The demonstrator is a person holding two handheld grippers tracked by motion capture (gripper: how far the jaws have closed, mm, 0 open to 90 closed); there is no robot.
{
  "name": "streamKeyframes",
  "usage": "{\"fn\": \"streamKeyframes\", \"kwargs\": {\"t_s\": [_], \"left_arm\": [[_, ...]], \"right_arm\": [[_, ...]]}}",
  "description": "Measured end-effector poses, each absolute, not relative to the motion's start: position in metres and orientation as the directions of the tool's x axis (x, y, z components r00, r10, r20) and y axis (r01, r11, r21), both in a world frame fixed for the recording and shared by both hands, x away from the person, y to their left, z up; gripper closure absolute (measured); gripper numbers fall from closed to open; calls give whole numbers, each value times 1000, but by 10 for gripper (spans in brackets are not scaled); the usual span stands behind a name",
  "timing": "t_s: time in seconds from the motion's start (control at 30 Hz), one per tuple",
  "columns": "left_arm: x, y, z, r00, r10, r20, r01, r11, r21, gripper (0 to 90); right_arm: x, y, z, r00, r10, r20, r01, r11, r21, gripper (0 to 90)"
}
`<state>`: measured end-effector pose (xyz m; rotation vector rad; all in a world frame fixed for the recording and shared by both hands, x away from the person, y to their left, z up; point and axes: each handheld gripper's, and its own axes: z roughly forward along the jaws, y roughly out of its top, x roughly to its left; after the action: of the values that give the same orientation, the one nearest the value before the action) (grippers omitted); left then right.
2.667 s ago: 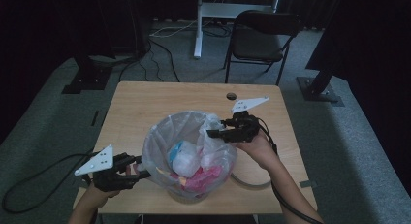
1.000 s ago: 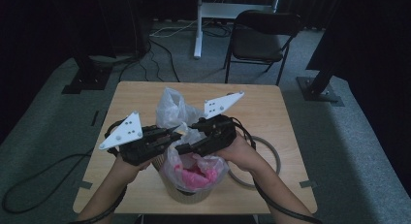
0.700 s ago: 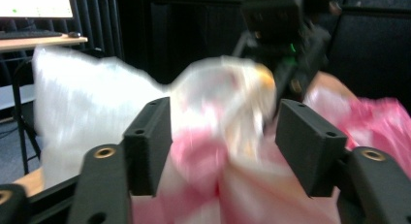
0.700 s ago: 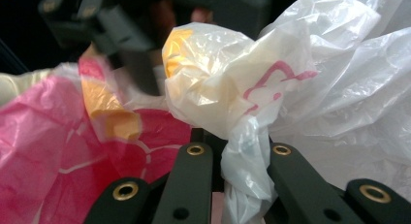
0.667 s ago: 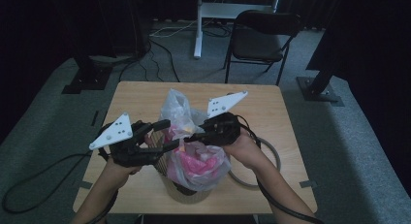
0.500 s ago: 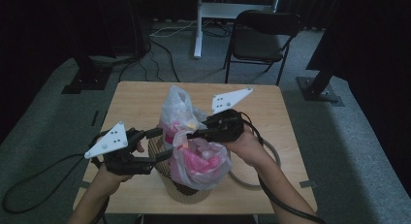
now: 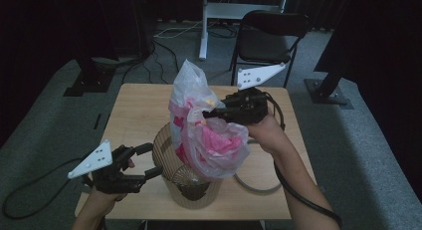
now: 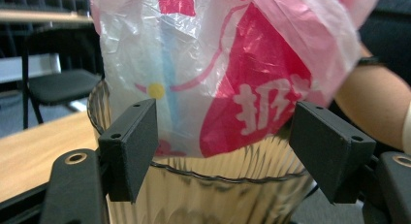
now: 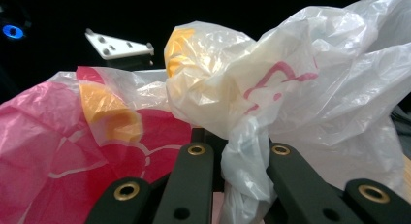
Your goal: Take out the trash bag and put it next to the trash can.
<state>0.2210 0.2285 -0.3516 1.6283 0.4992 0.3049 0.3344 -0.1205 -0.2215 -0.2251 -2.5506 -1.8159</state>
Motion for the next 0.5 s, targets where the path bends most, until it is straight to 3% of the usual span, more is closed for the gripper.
{"fn": "streamKeyframes", "kwargs": {"t_s": [0.17, 0.33, 0.43, 0.5], "left_arm": [[213, 243, -364, 835, 545, -75, 134, -69, 989, 200], [216, 258, -391, 795, 591, -139, 219, -66, 974, 190], [222, 265, -413, 778, 598, -193, 294, -75, 953, 111], [224, 266, -429, 771, 601, -212, 331, -94, 939, 109]], "right_arm": [[342, -130, -204, -990, 110, 88, 116, 278, 954, 868], [355, -141, -181, -987, 135, 86, 117, 234, 965, 868], [366, -151, -168, -978, 189, 85, 126, 214, 969, 868], [374, -158, -162, -970, 218, 105, 147, 185, 972, 867]]}}
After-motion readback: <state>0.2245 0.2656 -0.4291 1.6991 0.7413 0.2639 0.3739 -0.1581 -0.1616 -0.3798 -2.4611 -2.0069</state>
